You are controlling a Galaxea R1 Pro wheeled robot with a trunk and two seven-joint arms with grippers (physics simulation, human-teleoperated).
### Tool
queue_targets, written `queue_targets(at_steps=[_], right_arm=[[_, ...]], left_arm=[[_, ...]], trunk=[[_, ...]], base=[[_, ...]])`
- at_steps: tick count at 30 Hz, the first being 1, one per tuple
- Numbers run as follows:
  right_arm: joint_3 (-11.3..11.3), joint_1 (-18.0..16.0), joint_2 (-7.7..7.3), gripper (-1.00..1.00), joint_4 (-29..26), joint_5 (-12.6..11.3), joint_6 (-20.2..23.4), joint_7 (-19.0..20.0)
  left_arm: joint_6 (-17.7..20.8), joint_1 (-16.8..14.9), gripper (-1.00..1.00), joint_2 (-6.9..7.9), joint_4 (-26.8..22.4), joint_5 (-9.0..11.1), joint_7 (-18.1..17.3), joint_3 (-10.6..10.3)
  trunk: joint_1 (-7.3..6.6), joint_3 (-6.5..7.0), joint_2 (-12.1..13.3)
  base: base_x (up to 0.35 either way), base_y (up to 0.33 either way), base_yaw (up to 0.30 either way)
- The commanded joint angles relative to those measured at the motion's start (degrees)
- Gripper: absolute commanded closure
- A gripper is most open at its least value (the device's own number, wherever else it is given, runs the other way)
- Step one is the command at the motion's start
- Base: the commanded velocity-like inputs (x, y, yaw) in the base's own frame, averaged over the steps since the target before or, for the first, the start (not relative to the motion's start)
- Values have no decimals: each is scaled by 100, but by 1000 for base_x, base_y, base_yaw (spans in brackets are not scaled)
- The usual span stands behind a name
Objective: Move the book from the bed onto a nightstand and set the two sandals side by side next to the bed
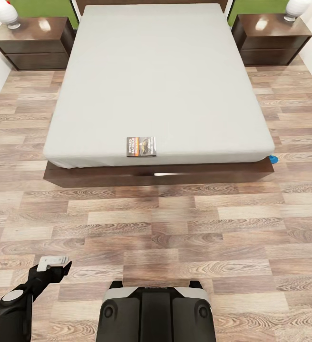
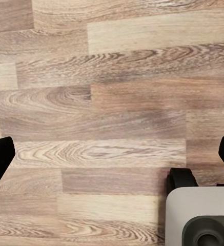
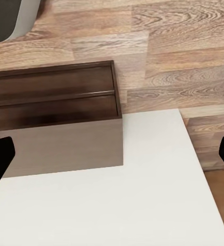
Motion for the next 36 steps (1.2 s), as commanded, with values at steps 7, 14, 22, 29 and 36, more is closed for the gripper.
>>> queue_targets(at_steps=[7,14,22,29,36], right_arm=[[-75,-6,-27,-100,-68,6,-15,-6],[-95,-91,-68,-100,-103,-3,-10,-22],[-117,-684,-93,-100,-107,14,29,-35],[-95,-1245,-90,-100,-111,40,375,-41],[-68,-1856,-59,-100,-118,59,736,-52]], left_arm=[[215,-92,-100,189,184,-14,91,14],[437,-260,-100,414,408,6,316,12],[811,-535,-100,1470,902,-34,1103,-6],[826,-571,-100,1559,939,-53,1696,-16],[826,-573,-100,1752,965,-59,1933,-32]], trunk=[[4,-6,-9],[4,-6,-9],[4,-6,-9],[4,-6,-9],[4,-6,-9]], base=[[0,0,0],[0,0,0],[0,0,0],[0,0,0],[0,0,0]])
